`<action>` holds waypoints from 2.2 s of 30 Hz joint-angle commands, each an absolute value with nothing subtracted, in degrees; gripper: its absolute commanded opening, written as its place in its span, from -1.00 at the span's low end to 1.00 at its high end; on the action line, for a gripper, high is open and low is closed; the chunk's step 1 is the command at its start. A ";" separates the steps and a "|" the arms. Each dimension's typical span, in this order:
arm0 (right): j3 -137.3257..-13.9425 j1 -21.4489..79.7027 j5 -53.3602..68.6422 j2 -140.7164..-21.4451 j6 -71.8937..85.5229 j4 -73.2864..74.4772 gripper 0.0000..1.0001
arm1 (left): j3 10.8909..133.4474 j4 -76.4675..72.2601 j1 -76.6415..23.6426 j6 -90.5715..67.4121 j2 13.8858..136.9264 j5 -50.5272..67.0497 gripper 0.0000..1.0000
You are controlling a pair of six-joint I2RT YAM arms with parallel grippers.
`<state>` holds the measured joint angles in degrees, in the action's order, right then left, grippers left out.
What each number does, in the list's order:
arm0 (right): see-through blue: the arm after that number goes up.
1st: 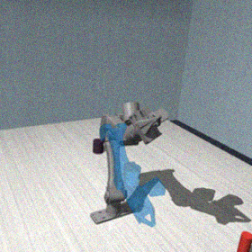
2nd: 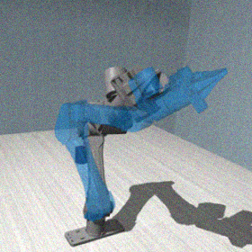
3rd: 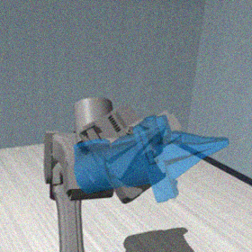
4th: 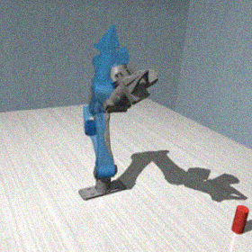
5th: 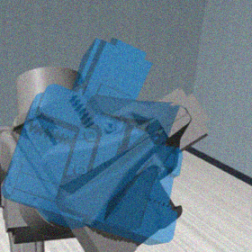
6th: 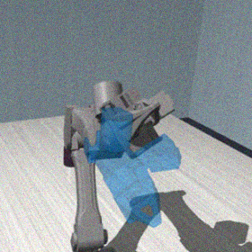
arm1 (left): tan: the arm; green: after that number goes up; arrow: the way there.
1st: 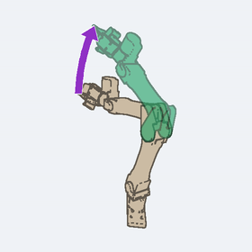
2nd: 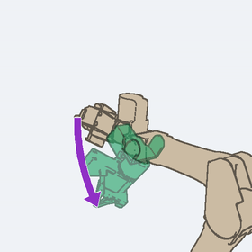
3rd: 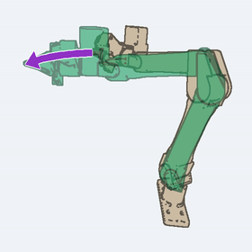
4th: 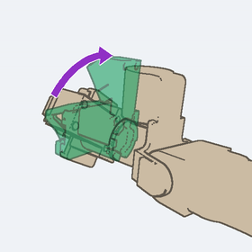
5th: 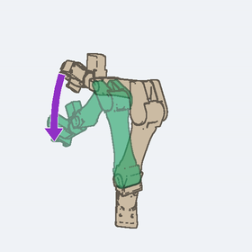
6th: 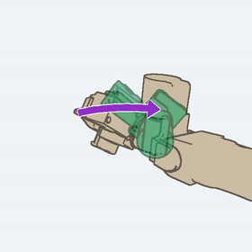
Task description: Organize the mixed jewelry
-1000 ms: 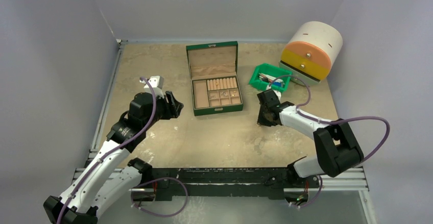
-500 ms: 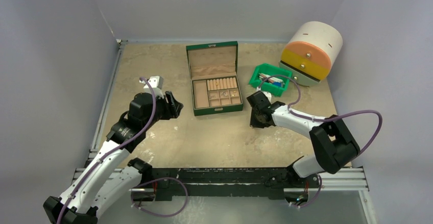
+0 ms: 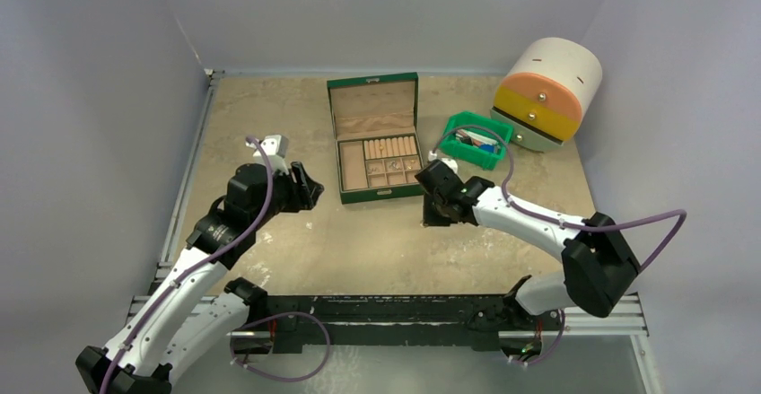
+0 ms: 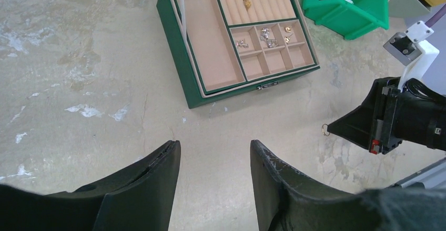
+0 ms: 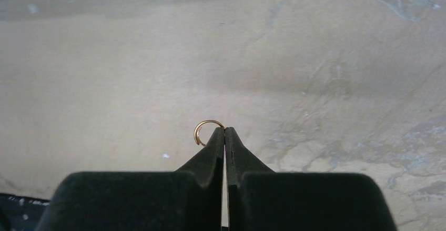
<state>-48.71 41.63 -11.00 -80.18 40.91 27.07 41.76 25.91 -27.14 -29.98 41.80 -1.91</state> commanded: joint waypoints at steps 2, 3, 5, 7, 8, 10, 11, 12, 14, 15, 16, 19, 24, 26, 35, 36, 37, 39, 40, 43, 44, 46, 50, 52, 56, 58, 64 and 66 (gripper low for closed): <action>-55.87 46.14 -12.38 -79.34 41.62 29.28 -1.00 | 43.78 25.52 -27.42 -33.26 40.11 0.99 0.03; -57.29 46.98 -12.73 -79.78 41.47 29.61 -1.00 | 43.69 25.56 -27.42 -33.91 39.94 1.65 0.04; -60.26 48.75 -13.78 -81.00 41.18 30.92 -1.00 | 43.74 25.53 -27.42 -35.13 39.52 2.87 0.05; -63.51 50.47 -14.44 -82.10 40.82 31.76 -1.00 | 43.41 25.08 -27.42 -36.87 39.13 4.30 0.04; -64.60 51.32 -14.56 -82.38 40.43 31.75 -1.00 | 43.09 24.56 -27.42 -37.95 38.86 5.30 0.05; -66.50 52.79 -14.54 -82.73 39.89 31.45 -1.00 | 42.54 23.16 -27.42 -39.95 38.53 7.25 0.05; -67.40 53.50 -14.58 -82.76 39.55 31.22 -1.00 | 42.31 22.60 -27.42 -40.91 38.36 8.17 0.05; -68.20 54.21 -14.63 -82.79 39.29 30.78 -1.00 | 42.06 22.11 -27.42 -41.70 38.36 9.06 0.04; -69.72 55.50 -14.88 -82.87 38.87 30.33 -1.00 | 41.55 21.16 -27.42 -43.42 38.49 10.81 0.05; -70.50 56.07 -15.04 -82.88 38.77 30.23 -1.00 | 41.18 20.40 -27.38 -44.33 38.47 11.79 0.05; -71.23 56.71 -15.22 -82.88 38.55 30.15 -1.00 | 40.71 19.53 -27.42 -45.33 38.44 12.77 0.04; -72.89 58.78 -16.03 -82.50 37.82 29.17 -1.00 | 39.33 17.28 -27.42 -48.03 38.65 15.34 0.02; -74.50 60.95 -16.28 -81.11 36.42 26.75 -1.00 | 38.23 13.73 -27.42 -50.88 39.81 19.49 -0.02; -74.70 61.52 -15.77 -80.30 35.80 25.36 -1.00 | 37.71 11.65 -27.42 -51.79 40.18 21.25 -0.04; -73.75 63.21 -16.04 -76.88 34.53 20.91 -1.00 | 36.45 8.24 -27.42 -54.50 41.22 23.53 -0.10; -73.43 63.35 -16.30 -76.64 34.54 20.58 -1.00 | 36.40 8.14 -27.38 -54.60 41.17 23.62 -0.11; -73.27 63.49 -16.31 -76.49 34.54 20.15 -1.00 | 36.41 7.93 -27.42 -54.77 41.28 23.79 -0.12; -73.21 63.71 -16.55 -76.38 34.63 19.89 -1.00 | 36.41 7.34 -27.42 -55.27 41.49 24.39 -0.13; -73.21 63.91 -16.67 -76.44 34.62 19.79 -1.00 | 36.40 7.04 -27.42 -55.48 41.66 24.78 -0.14; -73.67 64.32 -17.24 -76.65 34.54 19.52 -1.00 | 36.39 6.37 -27.42 -56.10 41.92 25.71 -0.15; -73.87 64.45 -17.28 -76.84 34.41 19.51 -1.00 | 36.43 6.21 -27.42 -56.20 42.00 25.87 -0.15; -74.16 64.63 -17.43 -77.07 34.45 19.45 -1.00 | 36.40 6.00 -27.42 -56.32 42.00 26.16 -0.16; -74.46 64.94 -17.89 -77.07 34.42 19.10 -1.00 | 36.32 5.65 -27.42 -56.49 42.16 26.73 -0.19; -74.57 65.10 -18.08 -77.17 34.39 19.07 -1.00 | 36.35 5.52 -27.42 -56.53 42.27 26.88 -0.21; -74.74 65.26 -18.69 -77.10 34.41 18.64 -1.00 | 36.37 5.44 -27.42 -56.49 42.36 27.31 -0.25; -74.88 65.43 -18.94 -77.17 34.53 18.57 -1.00 | 36.32 5.35 -27.42 -56.45 42.36 27.54 -0.27; -75.27 65.70 -19.06 -77.47 34.46 18.06 -1.00 | 36.19 5.27 -27.42 -56.49 42.40 27.85 -0.32; -75.41 65.77 -19.09 -77.54 34.44 18.24 -1.00 | 36.16 5.27 -27.42 -56.48 42.38 27.95 -0.34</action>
